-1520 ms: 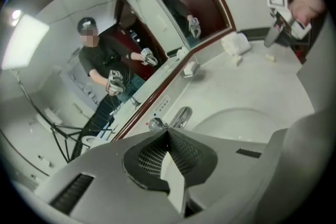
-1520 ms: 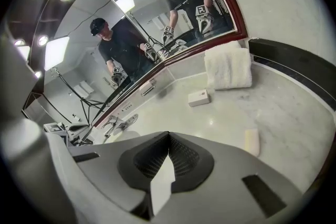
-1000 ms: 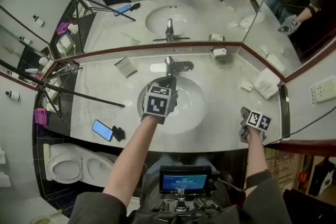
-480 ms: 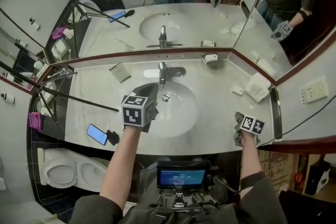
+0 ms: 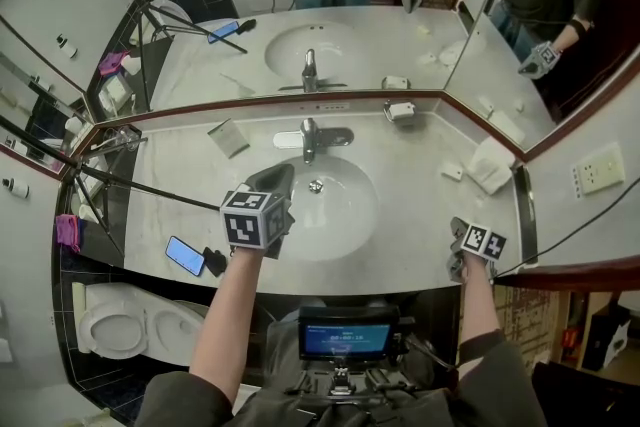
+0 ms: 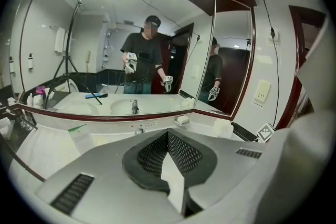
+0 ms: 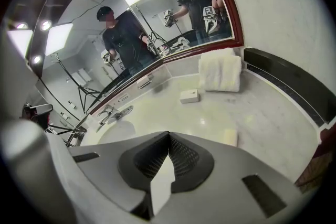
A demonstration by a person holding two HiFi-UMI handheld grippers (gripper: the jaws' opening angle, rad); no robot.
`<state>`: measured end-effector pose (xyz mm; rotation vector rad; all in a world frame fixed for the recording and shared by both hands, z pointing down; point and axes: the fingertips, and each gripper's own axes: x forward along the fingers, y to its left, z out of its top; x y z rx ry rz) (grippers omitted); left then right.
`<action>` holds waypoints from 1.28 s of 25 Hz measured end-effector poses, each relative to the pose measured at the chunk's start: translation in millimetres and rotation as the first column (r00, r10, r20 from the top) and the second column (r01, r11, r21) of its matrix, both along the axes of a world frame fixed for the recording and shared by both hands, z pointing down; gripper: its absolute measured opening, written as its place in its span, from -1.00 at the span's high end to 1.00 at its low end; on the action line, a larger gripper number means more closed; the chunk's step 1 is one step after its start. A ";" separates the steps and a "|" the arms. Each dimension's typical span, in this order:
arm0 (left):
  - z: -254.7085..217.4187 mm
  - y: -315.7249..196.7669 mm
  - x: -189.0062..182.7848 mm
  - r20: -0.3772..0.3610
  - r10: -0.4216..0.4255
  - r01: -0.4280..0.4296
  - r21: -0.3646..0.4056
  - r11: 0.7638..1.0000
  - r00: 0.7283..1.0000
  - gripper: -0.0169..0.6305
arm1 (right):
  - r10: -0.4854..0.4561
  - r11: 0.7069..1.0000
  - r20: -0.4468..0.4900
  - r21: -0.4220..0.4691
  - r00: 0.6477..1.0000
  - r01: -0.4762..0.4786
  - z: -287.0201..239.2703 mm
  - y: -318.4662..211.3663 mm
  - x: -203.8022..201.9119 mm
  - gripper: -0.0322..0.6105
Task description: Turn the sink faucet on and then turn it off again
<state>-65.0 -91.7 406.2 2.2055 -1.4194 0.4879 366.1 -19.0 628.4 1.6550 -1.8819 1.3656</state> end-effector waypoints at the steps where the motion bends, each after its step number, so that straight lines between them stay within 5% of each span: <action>1: 0.7 0.8 -0.1 0.000 -0.003 0.003 -0.001 1.000 1.000 0.95 | -0.004 1.000 -0.001 0.001 1.000 0.004 0.4 -0.3 0.6 0.88; 22: 7.4 -1.8 -10.6 0.001 -0.045 0.045 0.006 0.999 0.999 0.91 | -0.016 1.000 0.005 0.007 1.000 0.016 -1.4 -4.0 -2.8 0.88; 26: 21.4 -7.5 -4.8 -0.109 -0.045 0.042 -0.025 0.999 0.993 0.47 | -0.031 1.000 0.003 0.007 1.000 0.030 -4.9 -6.6 -4.3 0.88; 29: 45.9 -13.3 -4.1 -0.212 -0.076 0.060 -0.081 0.995 0.974 0.43 | -0.043 0.999 0.001 0.009 0.999 0.043 -6.4 -8.3 -7.1 0.88; 32: 75.8 -23.0 -6.1 -0.223 -0.088 0.061 -0.125 0.990 0.971 0.34 | -0.061 0.998 -0.005 0.009 0.998 0.061 -6.9 -10.2 -11.6 0.88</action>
